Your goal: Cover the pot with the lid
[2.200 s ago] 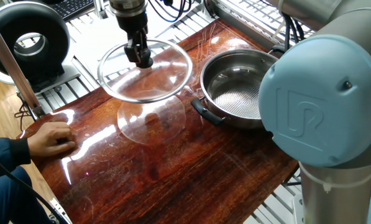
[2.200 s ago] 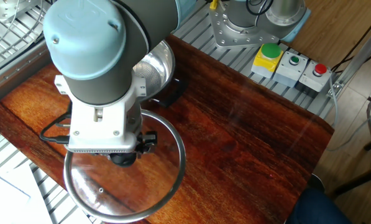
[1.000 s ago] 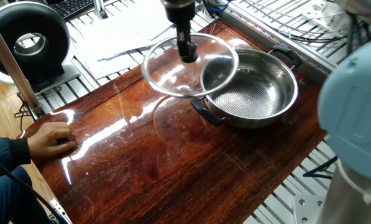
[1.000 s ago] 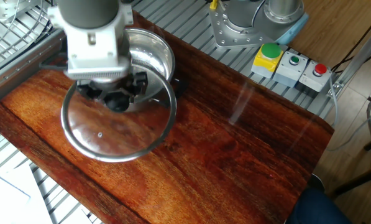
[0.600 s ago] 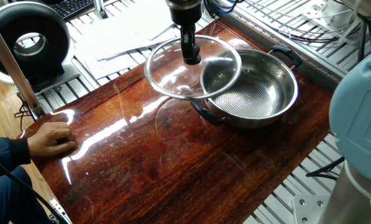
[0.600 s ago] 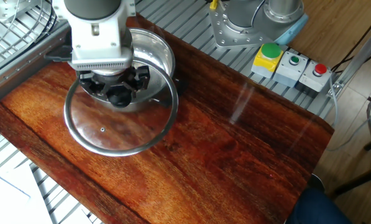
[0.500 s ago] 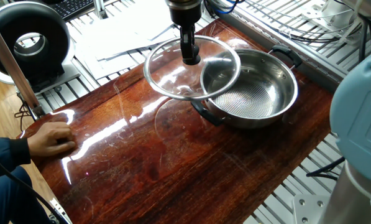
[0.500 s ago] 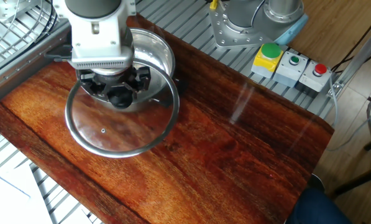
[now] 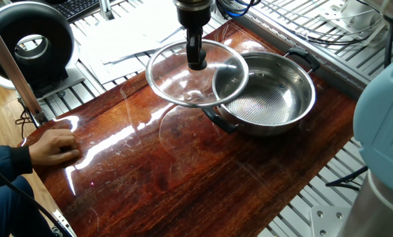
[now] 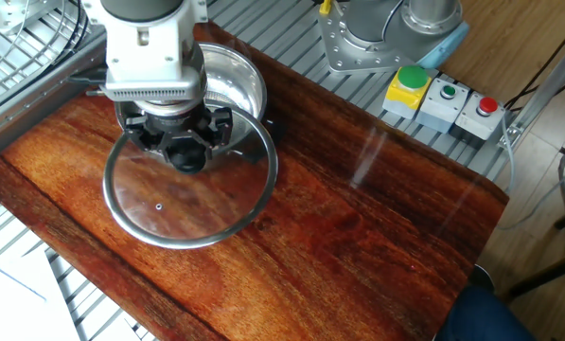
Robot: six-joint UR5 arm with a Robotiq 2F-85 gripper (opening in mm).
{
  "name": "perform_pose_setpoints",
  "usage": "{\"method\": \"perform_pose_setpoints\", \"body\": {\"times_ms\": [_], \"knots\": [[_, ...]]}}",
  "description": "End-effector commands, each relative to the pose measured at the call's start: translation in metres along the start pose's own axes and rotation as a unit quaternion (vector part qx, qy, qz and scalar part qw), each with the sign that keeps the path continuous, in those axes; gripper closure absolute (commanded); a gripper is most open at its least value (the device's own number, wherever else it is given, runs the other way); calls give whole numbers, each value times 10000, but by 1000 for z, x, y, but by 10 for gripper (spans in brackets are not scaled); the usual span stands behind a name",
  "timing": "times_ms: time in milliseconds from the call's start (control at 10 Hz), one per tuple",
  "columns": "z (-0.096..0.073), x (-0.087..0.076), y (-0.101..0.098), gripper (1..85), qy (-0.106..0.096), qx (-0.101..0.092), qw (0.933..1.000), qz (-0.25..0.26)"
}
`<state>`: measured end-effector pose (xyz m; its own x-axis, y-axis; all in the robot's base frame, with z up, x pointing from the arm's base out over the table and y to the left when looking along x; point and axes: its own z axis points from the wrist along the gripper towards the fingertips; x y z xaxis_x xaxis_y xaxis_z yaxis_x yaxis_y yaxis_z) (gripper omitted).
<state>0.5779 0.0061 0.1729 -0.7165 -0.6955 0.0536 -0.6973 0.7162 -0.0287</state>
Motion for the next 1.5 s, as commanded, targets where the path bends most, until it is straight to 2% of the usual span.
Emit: {"method": "perform_pose_setpoints", "body": {"times_ms": [0,300,500,700,1000,1400], "knots": [[-1,3,0,843,-2,-15,9999,-148],[-8,56,-19,843,179,-28,9983,-558],[-4,81,-23,843,179,-52,9975,-680],[3,101,-26,843,149,-19,9968,-788],[11,124,-25,843,158,17,9959,-895],[18,158,-26,843,411,98,9943,-975]]}}
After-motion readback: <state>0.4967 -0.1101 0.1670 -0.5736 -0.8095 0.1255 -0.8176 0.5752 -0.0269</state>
